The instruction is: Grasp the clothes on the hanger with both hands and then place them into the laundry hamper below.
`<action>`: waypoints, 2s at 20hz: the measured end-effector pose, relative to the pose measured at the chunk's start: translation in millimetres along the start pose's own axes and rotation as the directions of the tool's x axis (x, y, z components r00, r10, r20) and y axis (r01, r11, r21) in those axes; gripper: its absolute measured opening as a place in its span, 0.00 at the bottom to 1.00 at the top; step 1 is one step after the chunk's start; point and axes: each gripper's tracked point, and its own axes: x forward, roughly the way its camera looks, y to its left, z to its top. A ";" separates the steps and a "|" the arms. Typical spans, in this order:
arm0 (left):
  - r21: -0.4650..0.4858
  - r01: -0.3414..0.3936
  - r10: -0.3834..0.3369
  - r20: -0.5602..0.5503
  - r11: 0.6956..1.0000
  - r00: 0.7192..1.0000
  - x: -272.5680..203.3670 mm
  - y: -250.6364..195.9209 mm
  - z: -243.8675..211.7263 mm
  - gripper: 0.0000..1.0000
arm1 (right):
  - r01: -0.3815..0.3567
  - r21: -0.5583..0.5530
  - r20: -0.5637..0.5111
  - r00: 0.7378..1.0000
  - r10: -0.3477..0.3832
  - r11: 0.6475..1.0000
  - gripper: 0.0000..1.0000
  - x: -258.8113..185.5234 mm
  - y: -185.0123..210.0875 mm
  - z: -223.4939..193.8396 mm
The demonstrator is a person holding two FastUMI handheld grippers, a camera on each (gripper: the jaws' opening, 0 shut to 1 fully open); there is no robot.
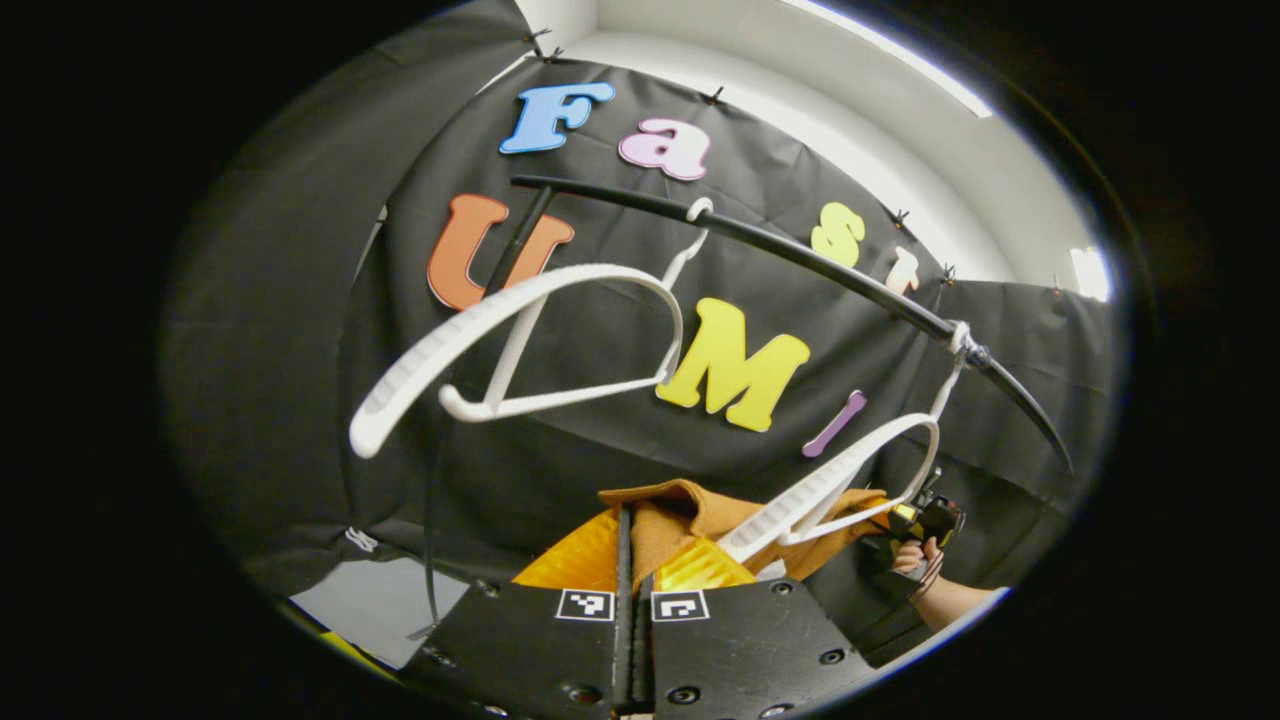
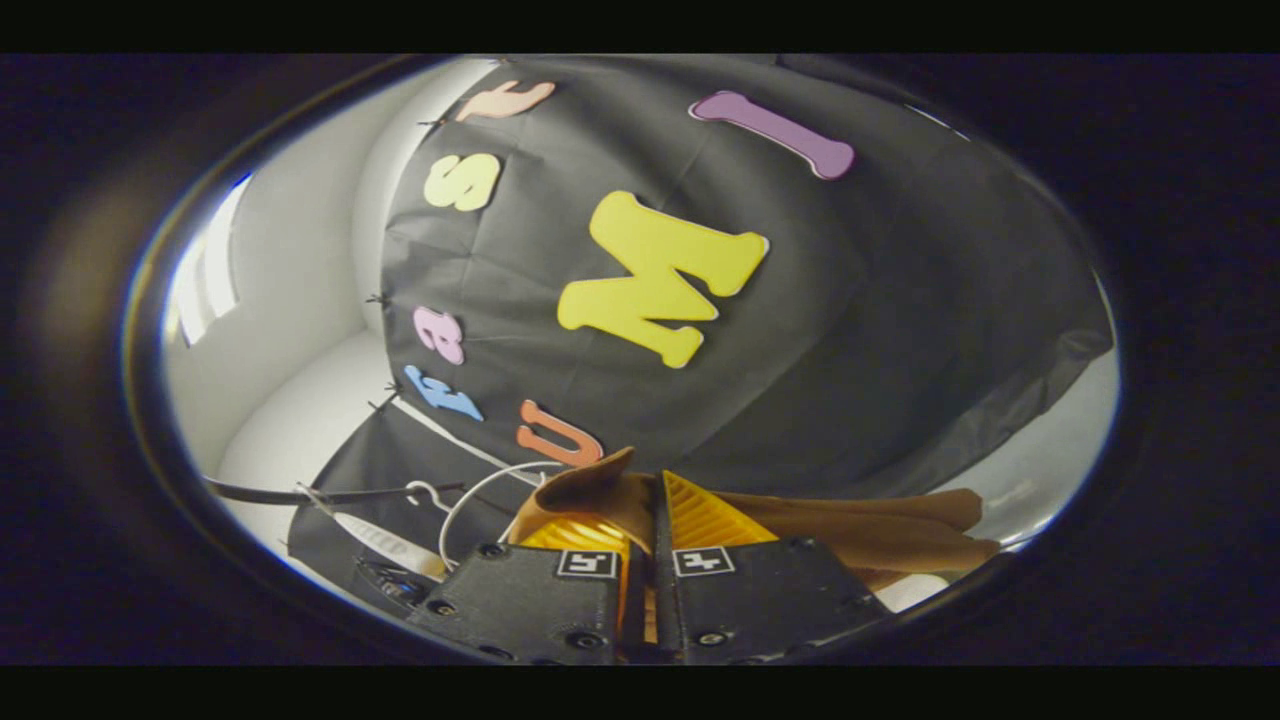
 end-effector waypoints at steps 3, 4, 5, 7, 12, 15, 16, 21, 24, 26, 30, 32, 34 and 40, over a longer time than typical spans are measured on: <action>-0.010 -0.020 0.020 -0.015 1.000 1.000 -7.1 6.1 -12.9 0.00 | 0.029 -0.003 -0.004 1.000 -0.029 1.000 0.05 -13.8 -11.0 -18.8; 0.001 -0.032 0.032 -0.018 0.999 0.999 -9.5 6.9 -16.7 0.00 | 0.039 -0.015 -0.001 0.999 -0.039 0.999 0.05 -19.4 -12.8 -23.3; 0.011 -0.039 0.039 -0.023 0.999 0.999 -12.4 6.7 -18.7 0.00 | 0.045 -0.029 -0.003 0.999 -0.045 0.999 0.05 -24.6 -10.9 -29.9; 0.027 -0.053 0.054 -0.026 0.998 0.998 -19.6 7.8 -22.3 0.00 | 0.065 -0.067 0.002 0.998 -0.065 0.996 0.04 -37.8 -8.6 -40.4; 0.055 -0.067 0.069 -0.026 0.996 0.997 -44.4 0.7 -31.3 0.00 | 0.141 -0.200 -0.017 0.989 -0.147 0.970 0.04 -73.6 -17.5 -81.3; 0.066 -0.057 0.059 -0.031 0.996 0.998 -58.8 -11.6 -37.7 0.00 | 0.143 -0.238 -0.012 0.989 -0.150 0.961 0.05 -94.5 -8.7 -103.7; 0.069 -0.047 0.049 -0.037 0.997 0.998 -62.2 -17.4 -40.9 0.00 | 0.136 -0.244 -0.015 0.990 -0.144 0.960 0.04 -100.4 -2.6 -112.3; 0.125 0.016 -0.008 -0.063 0.992 0.998 -75.7 -53.8 -52.8 0.00 | 0.088 -0.322 -0.036 0.994 -0.105 0.943 0.07 -122.7 37.5 -161.8; 0.150 0.071 -0.059 -0.081 0.986 0.995 -84.1 -82.7 -63.1 0.06 | 0.041 -0.389 -0.069 0.995 -0.074 0.920 0.04 -126.0 68.1 -188.4; 0.166 0.100 -0.085 -0.096 0.981 0.992 -85.8 -98.2 -66.8 0.06 | 0.007 -0.423 -0.091 0.995 -0.051 0.906 0.07 -127.5 87.7 -206.9; 0.187 0.157 -0.140 -0.102 0.970 0.985 -86.2 -133.8 -71.6 0.05 | -0.081 -0.435 -0.138 0.990 0.022 0.897 0.04 -124.1 124.7 -233.1; 0.197 0.177 -0.159 -0.103 0.964 0.982 -83.5 -144.3 -73.3 0.06 | -0.089 -0.430 -0.154 0.988 0.024 0.898 0.07 -120.1 123.6 -242.4; 0.219 0.182 -0.158 -0.124 0.959 0.980 -76.1 -146.3 -82.5 0.05 | -0.078 -0.426 -0.167 0.986 0.006 0.901 0.05 -114.3 115.2 -251.8; 0.281 0.079 -0.025 -0.191 0.956 0.981 -51.1 -117.2 -137.4 0.00 | 0.036 -0.406 -0.188 0.974 -0.123 0.913 0.04 -93.3 52.4 -281.4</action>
